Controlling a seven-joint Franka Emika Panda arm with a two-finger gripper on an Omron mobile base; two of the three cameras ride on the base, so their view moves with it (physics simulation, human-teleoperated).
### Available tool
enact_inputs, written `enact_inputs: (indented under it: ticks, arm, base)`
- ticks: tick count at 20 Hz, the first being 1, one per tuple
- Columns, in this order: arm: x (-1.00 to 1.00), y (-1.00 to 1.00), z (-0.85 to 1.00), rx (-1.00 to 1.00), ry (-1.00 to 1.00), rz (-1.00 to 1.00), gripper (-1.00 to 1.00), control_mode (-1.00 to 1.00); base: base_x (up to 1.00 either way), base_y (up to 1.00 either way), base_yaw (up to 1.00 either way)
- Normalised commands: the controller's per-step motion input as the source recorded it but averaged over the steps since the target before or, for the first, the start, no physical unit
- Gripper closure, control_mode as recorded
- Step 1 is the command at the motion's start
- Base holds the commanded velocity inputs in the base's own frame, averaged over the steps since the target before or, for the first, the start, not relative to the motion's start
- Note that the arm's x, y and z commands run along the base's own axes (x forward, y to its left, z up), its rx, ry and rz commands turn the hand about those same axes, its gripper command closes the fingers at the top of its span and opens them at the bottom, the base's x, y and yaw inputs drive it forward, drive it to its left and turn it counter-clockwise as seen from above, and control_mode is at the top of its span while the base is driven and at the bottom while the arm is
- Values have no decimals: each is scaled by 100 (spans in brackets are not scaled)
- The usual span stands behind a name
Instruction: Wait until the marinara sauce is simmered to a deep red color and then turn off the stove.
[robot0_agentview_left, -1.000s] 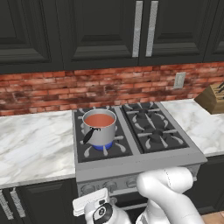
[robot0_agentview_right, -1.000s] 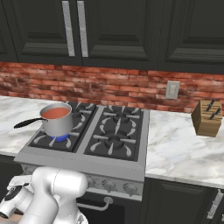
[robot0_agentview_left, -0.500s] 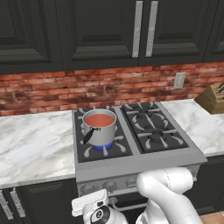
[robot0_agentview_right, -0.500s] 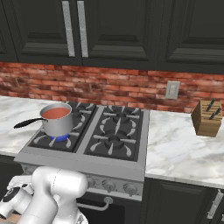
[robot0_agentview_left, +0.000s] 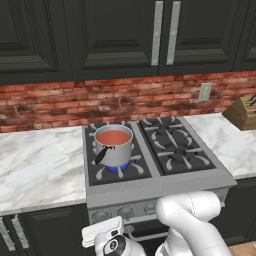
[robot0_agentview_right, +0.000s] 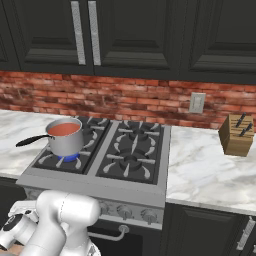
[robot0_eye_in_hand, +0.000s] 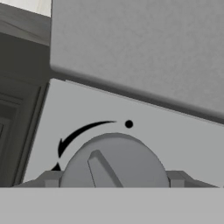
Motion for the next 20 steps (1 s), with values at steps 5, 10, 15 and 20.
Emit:
enact_inputs:
  ticks: [5,10,15,20]
  arm:
    - [0,0,0,0,0,0,100,-100]
    - [0,0,0,0,0,0,100,-100]
    - [0,0,0,0,0,0,100,-100]
    - [0,0,0,0,0,0,100,-100]
  base:
    - [0,0,0]
    - [0,0,0]
    - [0,0,0]
    - [0,0,0]
